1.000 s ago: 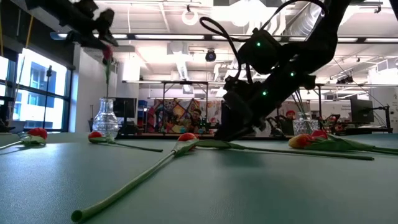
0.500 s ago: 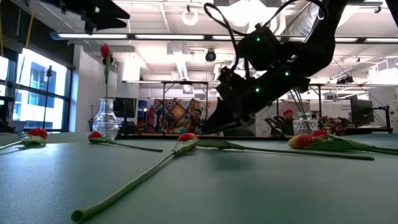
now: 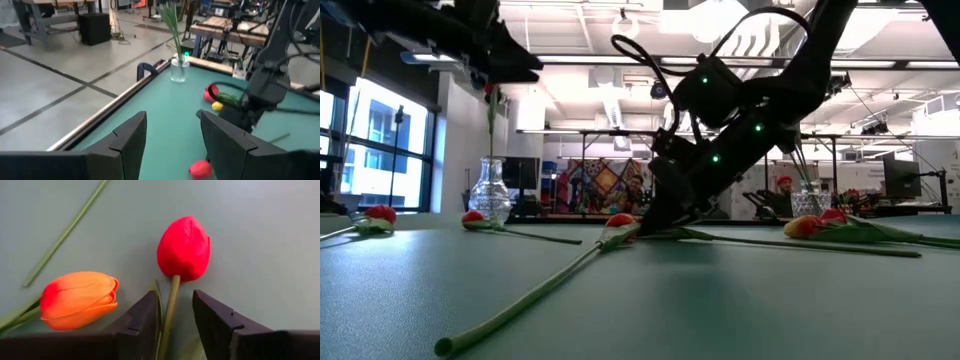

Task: Sort flowers into vase by color
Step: Put the red tulip into the left transparent vase

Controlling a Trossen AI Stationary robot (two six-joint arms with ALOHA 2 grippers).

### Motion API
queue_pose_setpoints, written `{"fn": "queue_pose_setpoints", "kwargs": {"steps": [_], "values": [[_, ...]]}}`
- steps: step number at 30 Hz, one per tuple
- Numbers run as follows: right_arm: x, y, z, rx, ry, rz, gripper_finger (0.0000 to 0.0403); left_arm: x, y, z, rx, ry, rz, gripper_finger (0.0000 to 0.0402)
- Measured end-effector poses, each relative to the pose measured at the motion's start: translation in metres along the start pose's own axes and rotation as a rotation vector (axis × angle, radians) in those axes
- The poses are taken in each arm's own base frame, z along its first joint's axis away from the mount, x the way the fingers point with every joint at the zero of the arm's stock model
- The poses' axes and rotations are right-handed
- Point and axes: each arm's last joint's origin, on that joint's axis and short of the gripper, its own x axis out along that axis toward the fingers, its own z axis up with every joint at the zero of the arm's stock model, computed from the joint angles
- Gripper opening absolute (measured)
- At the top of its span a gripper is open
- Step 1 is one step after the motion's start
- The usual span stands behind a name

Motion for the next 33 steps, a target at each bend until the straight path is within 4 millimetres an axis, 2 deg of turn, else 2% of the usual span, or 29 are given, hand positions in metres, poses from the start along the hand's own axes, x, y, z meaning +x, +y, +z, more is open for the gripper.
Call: {"fn": "queue_pose_setpoints", "kwargs": {"steps": [3,7,9,13,16,20,23,27,33], "values": [[0.0,0.0,0.0,0.004,-0.001,-0.001,0.0091,0.005,-0.003,-0.011,-0.016,-0.002,-0.011,0.0177],[0.001,0.001,0.004,0.015,0.002,0.012,0.0028,0.011,-0.009,-0.022,-0.033,-0.001,-0.044,0.0177],[0.001,0.002,0.006,0.027,0.001,0.02,0.0008,0.014,-0.012,-0.029,-0.036,0.0,-0.062,0.0177],[0.001,0.005,0.013,0.06,-0.018,0.033,0.0015,0.018,-0.019,-0.037,-0.026,0.024,-0.094,0.0177],[-0.002,0.007,0.023,0.064,-0.055,0.046,0.0005,0.022,-0.024,-0.042,-0.015,0.057,-0.118,0.0177],[-0.016,0.009,0.039,0.074,-0.127,0.044,0.0005,0.025,-0.03,-0.046,-0.001,0.081,-0.118,0.0177],[-0.032,0.01,0.055,0.066,-0.216,0.02,0.0002,0.026,-0.034,-0.047,-0.028,0.077,-0.096,0.0177],[-0.055,0.017,0.082,0.043,-0.427,0.016,0.0002,0.03,-0.047,-0.046,-0.11,0.013,-0.05,0.0177],[-0.079,0.039,0.106,-0.033,-0.771,0.09,0.0001,0.047,-0.074,-0.051,-0.042,-0.083,-0.114,0.0177]]}}
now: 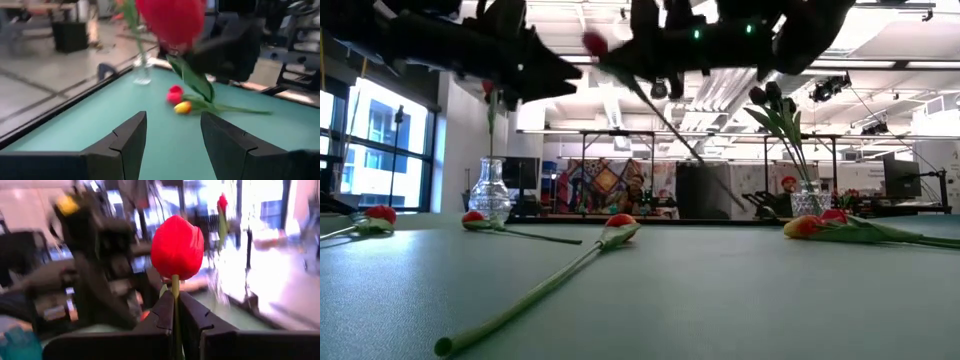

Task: Sort flowers into vase by color
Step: Put the red tulip into the left transparent vase

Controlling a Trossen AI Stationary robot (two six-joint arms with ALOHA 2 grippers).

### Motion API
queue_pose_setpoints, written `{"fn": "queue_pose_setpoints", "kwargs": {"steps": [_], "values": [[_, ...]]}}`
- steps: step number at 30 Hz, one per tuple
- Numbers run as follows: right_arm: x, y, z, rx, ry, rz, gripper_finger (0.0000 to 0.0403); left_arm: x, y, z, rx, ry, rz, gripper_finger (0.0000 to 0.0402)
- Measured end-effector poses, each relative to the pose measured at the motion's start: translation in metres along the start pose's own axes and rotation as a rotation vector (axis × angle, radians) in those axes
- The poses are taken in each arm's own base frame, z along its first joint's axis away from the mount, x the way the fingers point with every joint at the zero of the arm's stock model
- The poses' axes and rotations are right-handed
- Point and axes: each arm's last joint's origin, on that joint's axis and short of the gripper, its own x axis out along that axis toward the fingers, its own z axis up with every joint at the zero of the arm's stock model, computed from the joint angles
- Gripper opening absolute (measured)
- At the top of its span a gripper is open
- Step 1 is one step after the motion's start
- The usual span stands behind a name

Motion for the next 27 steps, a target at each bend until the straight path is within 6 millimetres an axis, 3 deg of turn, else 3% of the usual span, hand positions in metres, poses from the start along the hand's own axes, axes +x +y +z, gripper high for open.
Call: {"fn": "queue_pose_setpoints", "kwargs": {"steps": [10,21,27], "values": [[-0.005,0.013,0.023,-0.041,-0.25,0.177,0.0,0.022,-0.011,-0.012,0.026,-0.092,-0.117,0.0177],[-0.007,0.016,0.026,-0.035,-0.279,0.306,0.0,0.053,-0.034,0.001,0.183,-0.197,-0.377,0.0177],[-0.007,0.017,0.026,-0.023,-0.277,0.348,0.0,0.065,-0.035,0.004,0.19,-0.198,-0.373,0.017]]}}
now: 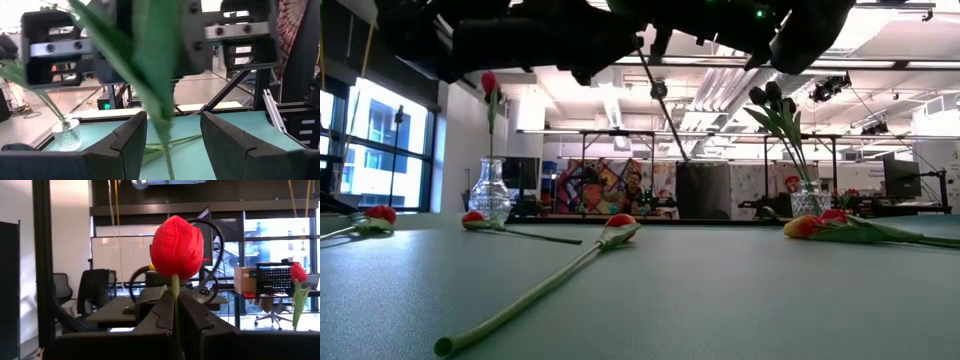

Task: Sort flowers into vase by color
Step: Put the red tulip into the left transparent vase

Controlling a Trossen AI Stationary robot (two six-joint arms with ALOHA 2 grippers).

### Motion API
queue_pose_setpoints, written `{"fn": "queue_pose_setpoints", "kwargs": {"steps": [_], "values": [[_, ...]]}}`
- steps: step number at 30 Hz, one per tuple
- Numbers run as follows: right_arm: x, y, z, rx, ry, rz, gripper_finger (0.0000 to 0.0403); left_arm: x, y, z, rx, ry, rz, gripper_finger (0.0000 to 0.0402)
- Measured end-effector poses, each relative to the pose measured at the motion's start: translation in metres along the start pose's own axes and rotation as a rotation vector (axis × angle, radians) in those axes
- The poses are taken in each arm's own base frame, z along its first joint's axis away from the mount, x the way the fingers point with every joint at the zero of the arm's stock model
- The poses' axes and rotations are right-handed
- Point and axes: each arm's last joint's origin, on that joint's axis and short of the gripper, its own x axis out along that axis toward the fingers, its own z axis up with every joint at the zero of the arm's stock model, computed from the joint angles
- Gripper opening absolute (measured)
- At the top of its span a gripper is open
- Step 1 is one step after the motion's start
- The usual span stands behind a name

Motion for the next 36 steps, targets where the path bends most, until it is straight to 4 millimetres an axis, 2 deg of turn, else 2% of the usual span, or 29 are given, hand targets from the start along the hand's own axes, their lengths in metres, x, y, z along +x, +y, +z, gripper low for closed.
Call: {"fn": "queue_pose_setpoints", "kwargs": {"steps": [6,12,15,18,23,27,32,36], "values": [[0.0,0.0,0.0,0.017,0.001,0.015,0.0,-0.001,0.01,-0.001,-0.064,0.014,0.068,0.0131],[0.0,-0.003,-0.003,0.04,0.037,0.004,0.0004,-0.001,0.01,-0.001,-0.063,0.024,0.065,0.0059],[-0.001,-0.012,-0.01,0.094,0.109,-0.033,0.0023,-0.005,0.011,0.002,-0.057,0.059,0.068,0.0018],[-0.003,-0.021,-0.014,0.104,0.191,-0.066,0.006,-0.013,0.014,0.011,-0.048,0.112,0.102,0.0009],[-0.01,-0.032,0.002,0.109,0.305,-0.126,0.0132,-0.037,0.021,0.028,-0.032,0.237,0.239,0.0006],[-0.024,-0.031,0.018,0.076,0.386,-0.245,0.0171,-0.063,0.029,0.043,-0.022,0.319,0.336,0.0004],[-0.049,-0.026,0.021,0.032,0.413,-0.395,0.0185,-0.101,0.041,0.066,-0.008,0.333,0.523,0.0004],[-0.069,-0.029,0.007,0.072,0.43,-0.457,0.0185,-0.129,0.053,0.084,0.012,0.267,0.683,0.0003]]}}
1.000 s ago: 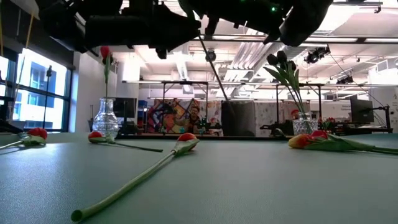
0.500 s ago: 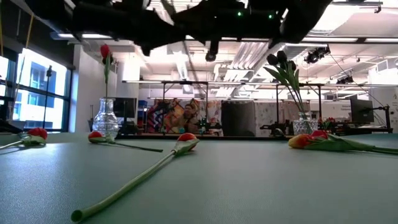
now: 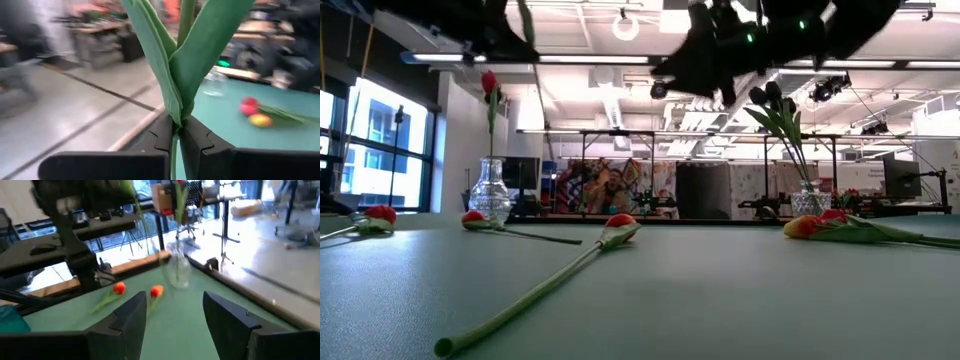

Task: Sort flowers into vase by color
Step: Put the red tulip into the left transparent vase

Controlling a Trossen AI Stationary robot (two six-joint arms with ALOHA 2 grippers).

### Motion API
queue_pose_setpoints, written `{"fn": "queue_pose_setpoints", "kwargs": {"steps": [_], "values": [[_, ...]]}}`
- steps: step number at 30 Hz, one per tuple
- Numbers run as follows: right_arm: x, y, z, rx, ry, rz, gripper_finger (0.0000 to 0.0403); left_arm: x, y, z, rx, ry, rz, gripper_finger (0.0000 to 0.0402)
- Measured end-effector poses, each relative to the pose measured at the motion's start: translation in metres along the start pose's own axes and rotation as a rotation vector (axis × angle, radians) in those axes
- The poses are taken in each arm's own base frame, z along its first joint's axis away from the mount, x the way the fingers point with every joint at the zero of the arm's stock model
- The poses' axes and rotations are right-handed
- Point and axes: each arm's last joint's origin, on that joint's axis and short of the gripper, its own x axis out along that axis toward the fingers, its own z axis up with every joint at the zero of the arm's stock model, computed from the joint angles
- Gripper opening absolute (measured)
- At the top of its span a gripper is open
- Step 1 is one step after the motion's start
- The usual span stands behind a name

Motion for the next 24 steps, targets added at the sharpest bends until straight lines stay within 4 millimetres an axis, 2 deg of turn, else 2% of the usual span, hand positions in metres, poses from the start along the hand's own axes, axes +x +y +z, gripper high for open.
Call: {"fn": "queue_pose_setpoints", "kwargs": {"steps": [5,10,15,24], "values": [[-0.008,-0.014,-0.026,0.085,0.029,-0.029,0.0185,-0.011,0.029,0.013,-0.022,-0.049,0.197,0.0001],[-0.016,-0.022,-0.046,0.126,0.052,-0.02,0.0185,-0.013,0.051,0.026,-0.035,-0.007,0.344,0.0001],[-0.021,-0.024,-0.055,0.143,0.074,-0.017,0.0185,-0.011,0.064,0.033,-0.033,0.053,0.423,0.0],[-0.021,-0.024,-0.053,0.126,0.061,-0.015,0.0185,-0.018,0.077,0.049,-0.036,0.057,0.474,0.0]]}}
